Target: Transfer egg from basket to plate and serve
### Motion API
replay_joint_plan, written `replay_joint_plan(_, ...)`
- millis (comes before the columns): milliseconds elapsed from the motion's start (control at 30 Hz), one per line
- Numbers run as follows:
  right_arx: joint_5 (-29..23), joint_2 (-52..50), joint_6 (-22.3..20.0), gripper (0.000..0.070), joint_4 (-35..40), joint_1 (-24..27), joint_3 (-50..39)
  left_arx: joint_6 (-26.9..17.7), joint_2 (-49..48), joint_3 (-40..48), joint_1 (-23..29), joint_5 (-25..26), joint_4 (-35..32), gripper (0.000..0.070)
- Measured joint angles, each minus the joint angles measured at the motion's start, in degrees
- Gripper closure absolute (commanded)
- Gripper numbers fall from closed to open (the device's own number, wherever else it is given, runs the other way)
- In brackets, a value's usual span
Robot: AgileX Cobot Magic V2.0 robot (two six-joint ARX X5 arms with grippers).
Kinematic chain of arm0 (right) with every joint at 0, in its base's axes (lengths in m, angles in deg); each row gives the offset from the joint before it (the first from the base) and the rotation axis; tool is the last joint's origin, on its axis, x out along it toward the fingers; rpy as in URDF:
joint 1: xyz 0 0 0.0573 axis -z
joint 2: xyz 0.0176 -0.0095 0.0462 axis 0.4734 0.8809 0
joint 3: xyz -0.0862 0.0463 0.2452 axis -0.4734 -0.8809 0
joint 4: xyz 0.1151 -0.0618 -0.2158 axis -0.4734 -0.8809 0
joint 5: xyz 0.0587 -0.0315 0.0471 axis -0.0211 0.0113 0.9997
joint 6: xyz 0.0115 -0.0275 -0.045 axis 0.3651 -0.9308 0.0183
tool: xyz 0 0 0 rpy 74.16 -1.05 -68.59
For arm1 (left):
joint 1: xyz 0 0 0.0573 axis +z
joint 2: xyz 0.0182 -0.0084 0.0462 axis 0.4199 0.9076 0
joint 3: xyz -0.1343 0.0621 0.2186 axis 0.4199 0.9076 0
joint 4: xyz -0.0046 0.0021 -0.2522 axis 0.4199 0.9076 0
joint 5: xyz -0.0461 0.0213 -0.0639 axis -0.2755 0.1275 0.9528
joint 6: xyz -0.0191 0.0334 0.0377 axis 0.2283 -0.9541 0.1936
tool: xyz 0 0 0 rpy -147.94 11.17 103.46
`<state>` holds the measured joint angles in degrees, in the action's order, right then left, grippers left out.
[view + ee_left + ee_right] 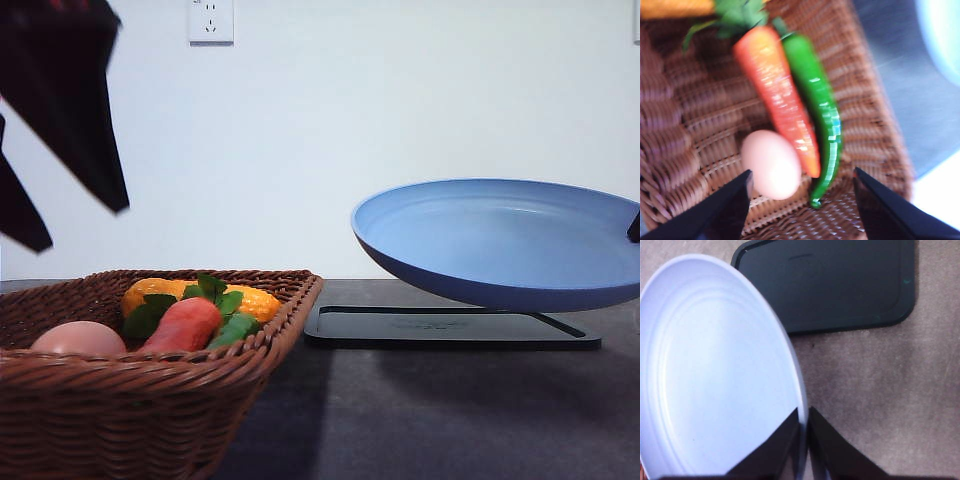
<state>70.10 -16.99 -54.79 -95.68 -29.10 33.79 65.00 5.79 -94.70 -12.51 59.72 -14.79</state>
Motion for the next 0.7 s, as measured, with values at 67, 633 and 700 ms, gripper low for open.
replay_joint_plan(67, 0.0, 0.0, 0.0, 0.0700, -0.1, 0.0, 0.0, 0.1, 2.2, 0.0, -0.2, -0.3, 0.0, 0.0292)
replay_joint_plan(633, 0.0, 0.0, 0.0, 0.0700, -0.6, 0.0, 0.0, 0.1, 16.5, 0.0, -0.2, -0.4, -2.1, 0.0310)
replay_joint_plan(700, 0.0, 0.0, 0.0, 0.0700, -0.8, 0.0, 0.0, 0.1, 16.7, 0.0, -0.2, -0.4, -2.1, 0.0351)
